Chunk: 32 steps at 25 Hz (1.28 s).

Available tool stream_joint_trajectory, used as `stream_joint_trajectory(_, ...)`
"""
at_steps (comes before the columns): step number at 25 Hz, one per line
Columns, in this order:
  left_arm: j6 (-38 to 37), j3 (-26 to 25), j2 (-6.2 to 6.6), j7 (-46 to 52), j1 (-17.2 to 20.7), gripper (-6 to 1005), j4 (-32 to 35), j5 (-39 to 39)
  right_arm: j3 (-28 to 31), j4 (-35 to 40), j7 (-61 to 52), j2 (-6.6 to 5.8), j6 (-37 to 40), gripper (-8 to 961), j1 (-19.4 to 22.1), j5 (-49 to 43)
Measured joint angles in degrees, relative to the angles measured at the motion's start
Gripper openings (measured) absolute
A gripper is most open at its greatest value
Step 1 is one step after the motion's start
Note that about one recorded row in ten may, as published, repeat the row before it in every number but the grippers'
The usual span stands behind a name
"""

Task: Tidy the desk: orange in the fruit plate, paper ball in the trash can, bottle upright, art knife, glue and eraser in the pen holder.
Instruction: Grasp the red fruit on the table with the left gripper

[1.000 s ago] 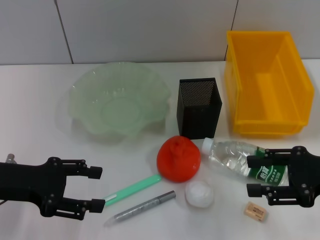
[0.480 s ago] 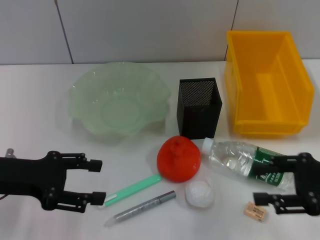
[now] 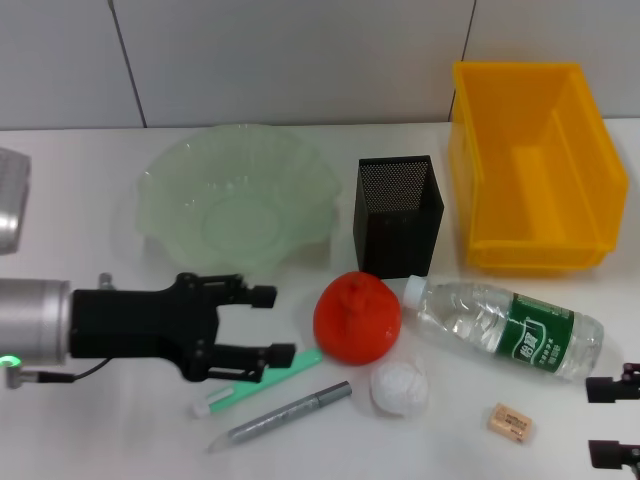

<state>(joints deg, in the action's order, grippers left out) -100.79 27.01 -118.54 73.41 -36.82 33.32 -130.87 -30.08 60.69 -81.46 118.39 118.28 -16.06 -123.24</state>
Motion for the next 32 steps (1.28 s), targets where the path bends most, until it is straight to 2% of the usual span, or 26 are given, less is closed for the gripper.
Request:
stream_joint_trajectory(3, 2.8, 0.2, -0.02, -0.9, -1.1, 811, -2.8, 0.9, 1.2, 0.1, 0.0, -0.09, 0.7, 681, 0.7, -0.3)
stream_joint_trajectory(9, 14.7, 0.7, -0.22, -4.8, -3.8, 812, -11.3, 2.2, 1.7, 0.3, 0.1, -0.58, 1.6, 684, 1.9, -0.3)
stream_joint_trajectory(14, 21.8, 0.7, -0.50, -7.4, -6.4, 812, -16.9, 2.7, 1.7, 0.6, -0.1, -0.69, 1.6, 686, 2.3, -0.3)
stream_joint_trajectory(25, 32.5, 0.1, -0.62, -14.5, -8.7, 812, -26.9, 6.7, 1.7, 0.8, -0.3, -0.38, 1.6, 690, 1.9, -0.3)
stream_joint_trajectory(32, 35.0, 0.0, -0.64, -18.4, -8.8, 812, -29.8, 9.0, 1.7, 0.8, -0.3, -0.28, 1.2, 693, 1.4, -0.2)
